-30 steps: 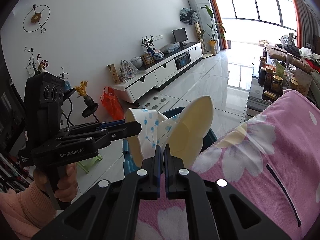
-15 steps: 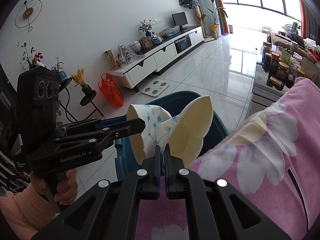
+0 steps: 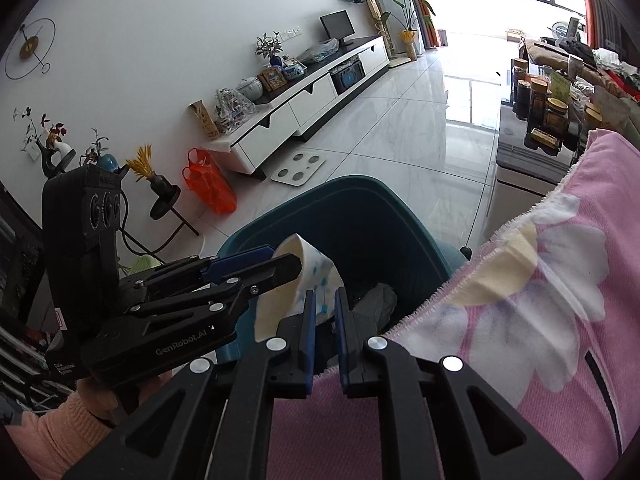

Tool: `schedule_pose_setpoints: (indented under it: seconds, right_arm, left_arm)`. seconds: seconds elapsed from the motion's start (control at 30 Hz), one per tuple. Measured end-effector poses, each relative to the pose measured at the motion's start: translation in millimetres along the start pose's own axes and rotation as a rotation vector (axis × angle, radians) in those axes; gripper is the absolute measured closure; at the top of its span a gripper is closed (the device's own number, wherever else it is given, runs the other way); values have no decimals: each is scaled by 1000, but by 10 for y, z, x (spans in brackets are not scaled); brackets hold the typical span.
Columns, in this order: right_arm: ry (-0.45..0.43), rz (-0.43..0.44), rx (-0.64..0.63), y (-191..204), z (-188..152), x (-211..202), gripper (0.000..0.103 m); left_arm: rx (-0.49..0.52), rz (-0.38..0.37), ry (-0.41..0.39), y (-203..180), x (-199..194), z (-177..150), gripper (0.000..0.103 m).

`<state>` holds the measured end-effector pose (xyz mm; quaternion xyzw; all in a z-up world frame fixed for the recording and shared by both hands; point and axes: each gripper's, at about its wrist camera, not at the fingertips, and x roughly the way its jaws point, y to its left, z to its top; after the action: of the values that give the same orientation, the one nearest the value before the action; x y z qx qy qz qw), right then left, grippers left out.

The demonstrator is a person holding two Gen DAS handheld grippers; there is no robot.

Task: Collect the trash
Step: 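Lower both cups into the teal bin and open both tools, then move both open tools back over the tissue and foil on the table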

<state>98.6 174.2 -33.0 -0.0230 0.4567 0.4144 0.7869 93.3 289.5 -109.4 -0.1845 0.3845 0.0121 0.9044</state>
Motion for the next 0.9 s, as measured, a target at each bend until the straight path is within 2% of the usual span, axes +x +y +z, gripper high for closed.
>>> schedule_pose_setpoints:
  seconds: [0.3, 0.5, 0.63, 0.67, 0.9]
  right_arm:
    - [-35, 14, 30, -123, -184, -269, 86]
    - [-103, 23, 33, -205, -339, -630, 80]
    - [-176, -2, 16, -219, -460, -963, 74]
    - [-196, -10, 17, -234, -497, -1044, 69]
    - [-313, -81, 51, -427, -832, -1599, 66]
  left_arm:
    - [-9, -9, -20, -77, 16, -8, 69]
    - [51, -53, -83, -279, -300, -23, 58]
    - [129, -115, -125, -561, -539, -73, 48]
    - [147, -136, -126, -651, -571, -90, 46]
    - [266, -302, -83, -1362, -630, -296, 45]
